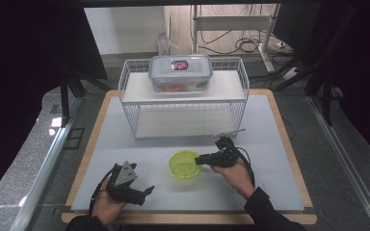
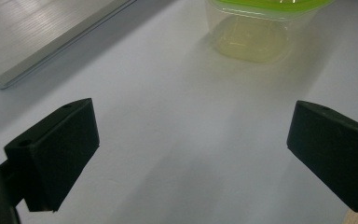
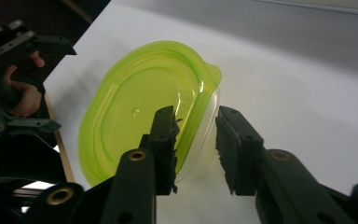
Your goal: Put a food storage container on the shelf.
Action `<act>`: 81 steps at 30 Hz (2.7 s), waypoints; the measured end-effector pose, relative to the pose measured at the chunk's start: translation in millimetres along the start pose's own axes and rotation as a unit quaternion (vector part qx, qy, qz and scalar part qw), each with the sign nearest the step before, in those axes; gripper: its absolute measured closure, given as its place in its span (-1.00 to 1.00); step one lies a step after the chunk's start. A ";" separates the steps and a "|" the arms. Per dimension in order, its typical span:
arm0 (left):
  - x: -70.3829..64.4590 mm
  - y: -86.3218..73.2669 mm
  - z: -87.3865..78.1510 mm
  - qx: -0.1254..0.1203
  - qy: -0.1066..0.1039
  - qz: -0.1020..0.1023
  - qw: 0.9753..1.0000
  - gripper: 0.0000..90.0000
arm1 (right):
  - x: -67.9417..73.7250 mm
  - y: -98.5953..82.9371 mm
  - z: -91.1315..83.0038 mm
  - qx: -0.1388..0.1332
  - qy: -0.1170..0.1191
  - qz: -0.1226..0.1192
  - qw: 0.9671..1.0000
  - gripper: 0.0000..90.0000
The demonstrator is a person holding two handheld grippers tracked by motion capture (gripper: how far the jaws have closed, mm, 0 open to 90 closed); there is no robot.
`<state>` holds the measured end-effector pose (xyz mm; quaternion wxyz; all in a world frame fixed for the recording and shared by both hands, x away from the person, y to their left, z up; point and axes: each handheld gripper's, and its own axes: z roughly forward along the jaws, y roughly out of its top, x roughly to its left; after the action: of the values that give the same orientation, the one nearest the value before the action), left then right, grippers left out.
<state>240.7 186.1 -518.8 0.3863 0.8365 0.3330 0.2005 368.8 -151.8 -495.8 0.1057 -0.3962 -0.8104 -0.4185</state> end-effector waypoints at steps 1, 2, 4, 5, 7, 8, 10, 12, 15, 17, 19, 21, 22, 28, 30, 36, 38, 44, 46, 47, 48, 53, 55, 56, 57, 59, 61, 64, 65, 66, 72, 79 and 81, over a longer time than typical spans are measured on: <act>-0.1 0.0 0.1 0.000 0.000 0.000 1.000 -0.96 | -0.6 0.4 0.3 0.001 0.003 0.001 1.000 0.57; -0.2 0.1 0.1 0.001 0.000 0.001 1.000 -0.96 | -1.4 0.9 0.5 0.003 0.008 0.003 1.000 0.62; -0.2 0.3 0.0 0.000 0.000 0.001 1.000 -0.96 | -2.7 2.0 1.5 0.008 0.017 0.002 1.000 0.72; -0.2 0.2 -0.1 0.000 0.000 0.001 1.000 -0.96 | -2.8 2.7 2.4 0.009 0.015 0.002 1.000 0.71; 0.1 0.0 -0.2 0.000 0.001 0.000 1.000 -0.96 | -2.2 4.8 4.8 0.012 0.006 -0.003 1.000 0.55; 0.3 -0.1 -0.3 0.000 0.001 0.000 1.000 -0.96 | -2.0 6.0 5.8 0.012 0.005 -0.004 1.000 0.52; 0.4 -0.1 -0.5 -0.001 0.001 0.000 1.000 -0.96 | -1.1 8.3 8.0 0.011 0.003 -0.009 1.000 0.45; 0.4 -0.2 -0.5 0.000 0.001 0.000 1.000 -0.95 | -0.3 10.5 10.2 0.008 0.007 -0.008 1.000 0.44; 0.2 -0.2 -0.4 0.000 0.001 0.000 1.000 -0.95 | -0.4 13.7 13.9 0.007 0.011 -0.009 1.000 0.42; 0.0 -0.2 -0.3 0.000 0.000 -0.001 1.000 -0.95 | -1.3 15.6 16.3 0.009 0.017 -0.009 1.000 0.44; 0.0 -0.3 -0.2 0.000 0.000 -0.001 1.000 -0.95 | -3.2 17.5 19.1 0.012 0.022 -0.009 1.000 0.49; 0.0 -0.3 -0.2 0.001 0.000 -0.001 1.000 -0.95 | -6.6 19.0 21.5 0.014 0.039 0.000 0.999 0.58; -0.1 -0.2 -0.2 0.001 0.000 0.000 1.000 -0.95 | -7.9 19.4 22.2 0.015 0.046 0.003 0.999 0.62; 0.0 -0.3 -0.2 0.000 0.000 0.000 1.000 -0.95 | -8.5 21.0 22.3 0.024 0.067 0.005 0.997 0.78; -0.1 -0.2 -0.4 0.000 0.000 0.000 1.000 -0.95 | -7.3 20.9 20.8 0.025 0.065 0.003 0.998 0.79; -0.2 -0.1 -0.4 0.000 0.001 0.001 1.000 -0.95 | -0.8 21.1 13.4 0.011 0.069 -0.002 0.998 0.82; -0.3 0.0 -0.4 0.000 0.001 0.001 1.000 -0.95 | 1.4 22.1 9.4 0.006 0.061 -0.009 0.998 0.82; -0.1 0.2 -0.3 0.000 0.002 0.003 1.000 -0.95 | 0.4 20.0 -1.4 -0.007 0.049 -0.005 0.999 0.83; -0.2 0.3 -0.3 0.000 0.002 0.002 1.000 -0.95 | -1.1 19.5 -4.9 -0.015 0.052 0.000 0.999 0.83; -0.1 0.3 -0.3 0.000 0.002 0.003 1.000 -0.95 | -1.7 19.5 -6.7 -0.018 0.055 0.003 0.998 0.83; -0.1 0.3 -0.2 0.000 0.002 0.003 1.000 -0.95 | -1.7 19.6 -8.6 -0.022 0.054 0.006 0.998 0.83; 0.0 0.4 -0.5 0.000 0.003 0.003 1.000 -0.95 | -2.5 20.3 -16.7 -0.042 0.063 0.010 0.997 0.87; -0.1 0.5 -0.5 -0.001 0.003 0.003 1.000 -0.95 | -1.5 21.5 -19.0 -0.045 0.055 0.005 0.997 0.87; -0.2 0.5 -0.5 0.000 0.003 0.003 1.000 -0.95 | -1.7 21.9 -20.0 -0.047 0.057 0.006 0.997 0.87; -0.2 0.5 -0.6 -0.001 0.004 0.004 1.000 -0.95 | -1.5 22.2 -20.9 -0.048 0.056 0.006 0.997 0.87; -0.1 0.5 -0.6 -0.001 0.004 0.003 1.000 -0.95 | -1.2 22.6 -22.4 -0.052 0.056 0.006 0.997 0.87; -0.1 0.5 -0.6 -0.001 0.004 0.004 1.000 -0.95 | -0.9 23.3 -24.1 -0.058 0.057 0.007 0.997 0.87; -0.1 0.5 -0.5 0.000 0.003 0.004 1.000 -0.95 | 0.6 25.1 -27.9 -0.064 0.059 0.008 0.996 0.87; -0.1 0.5 -0.5 0.000 0.003 0.004 1.000 -0.95 | 1.1 25.8 -29.4 -0.067 0.059 0.007 0.996 0.87; -0.2 0.5 -0.4 0.000 0.003 0.004 1.000 -0.95 | 1.6 26.5 -31.0 -0.070 0.061 0.007 0.996 0.87; -0.2 0.6 -0.5 -0.001 0.003 0.004 1.000 -0.95 | 4.0 32.0 -41.7 -0.089 0.069 0.009 0.994 0.87; 0.0 0.7 -0.7 -0.001 0.004 0.003 1.000 -0.95 | 9.4 41.5 -56.3 -0.111 0.080 0.009 0.991 0.87; 0.0 0.7 -0.6 -0.001 0.004 0.003 1.000 -0.95 | 11.6 45.1 -61.0 -0.117 0.082 0.007 0.990 0.87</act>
<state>240.7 186.1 -517.8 0.3854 0.8362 0.3316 0.2055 384.3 -176.8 -424.9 0.1278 -0.3762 -0.7416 -0.5406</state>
